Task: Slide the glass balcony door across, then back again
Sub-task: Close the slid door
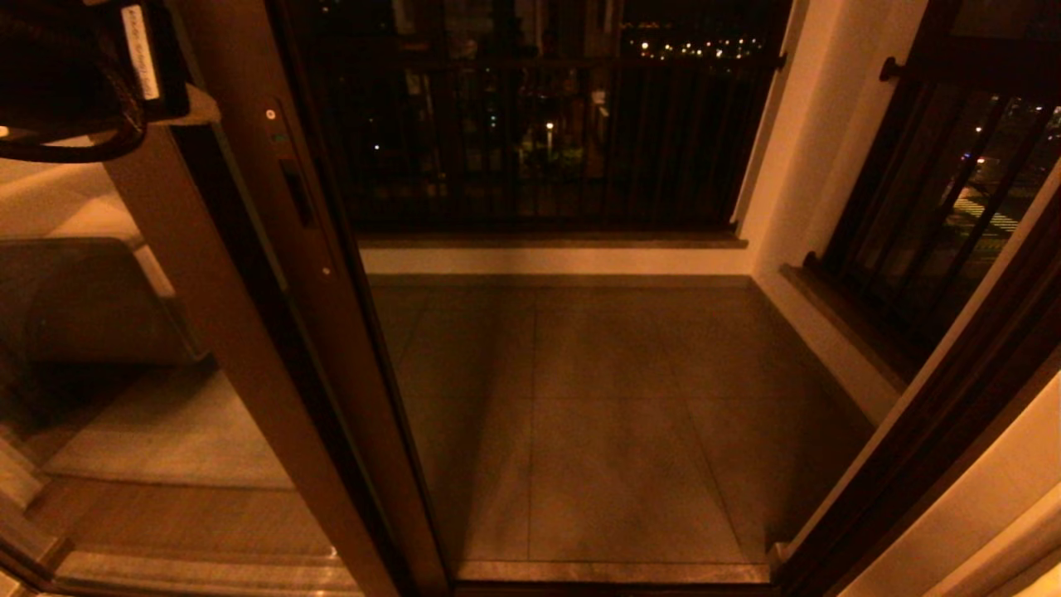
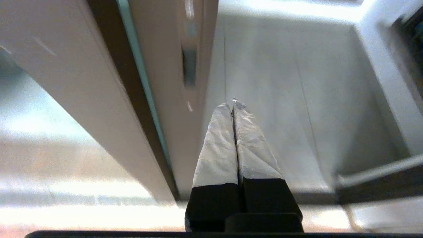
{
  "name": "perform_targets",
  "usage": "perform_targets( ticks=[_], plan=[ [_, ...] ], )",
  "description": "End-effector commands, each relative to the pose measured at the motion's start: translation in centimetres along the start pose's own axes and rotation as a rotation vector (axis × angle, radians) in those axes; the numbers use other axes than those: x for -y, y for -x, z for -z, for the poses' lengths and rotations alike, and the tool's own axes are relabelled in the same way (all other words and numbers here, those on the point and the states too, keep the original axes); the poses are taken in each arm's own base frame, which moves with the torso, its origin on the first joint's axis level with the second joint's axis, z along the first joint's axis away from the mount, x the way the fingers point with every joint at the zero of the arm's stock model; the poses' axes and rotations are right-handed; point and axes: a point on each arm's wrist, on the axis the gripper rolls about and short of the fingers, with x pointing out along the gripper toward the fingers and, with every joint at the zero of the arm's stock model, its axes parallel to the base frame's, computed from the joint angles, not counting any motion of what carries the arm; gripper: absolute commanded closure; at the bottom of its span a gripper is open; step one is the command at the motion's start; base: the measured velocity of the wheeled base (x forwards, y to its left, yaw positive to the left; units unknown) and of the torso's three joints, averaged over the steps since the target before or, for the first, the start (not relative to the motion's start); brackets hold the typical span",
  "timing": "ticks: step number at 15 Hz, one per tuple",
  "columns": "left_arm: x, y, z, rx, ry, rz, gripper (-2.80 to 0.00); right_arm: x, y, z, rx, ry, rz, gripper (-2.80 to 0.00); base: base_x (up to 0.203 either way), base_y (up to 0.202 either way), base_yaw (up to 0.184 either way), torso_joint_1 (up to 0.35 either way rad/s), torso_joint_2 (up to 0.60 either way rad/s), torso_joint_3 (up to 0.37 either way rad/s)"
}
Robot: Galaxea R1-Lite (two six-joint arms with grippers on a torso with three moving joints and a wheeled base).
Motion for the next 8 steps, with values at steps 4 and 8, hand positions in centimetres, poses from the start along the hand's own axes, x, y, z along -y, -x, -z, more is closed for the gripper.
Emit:
perform_targets(
  ticks=[4,8],
  plan=[
    [0.3,-4.2,1.6,-0.146,0.026,-0.065,0.00,0.0,0.0,0.0,-0.002,0.001,-0.001,0.00,0.000,0.000,0.000,0.000,0.00,0.000],
    [-0.1,-4.9,2.0,-0.153,0.037,-0.071,-2.80,0.0,0.0,0.0,-0.003,0.004,-0.002,0.00,0.000,0.000,0.000,0.000,0.00,0.000]
  ],
)
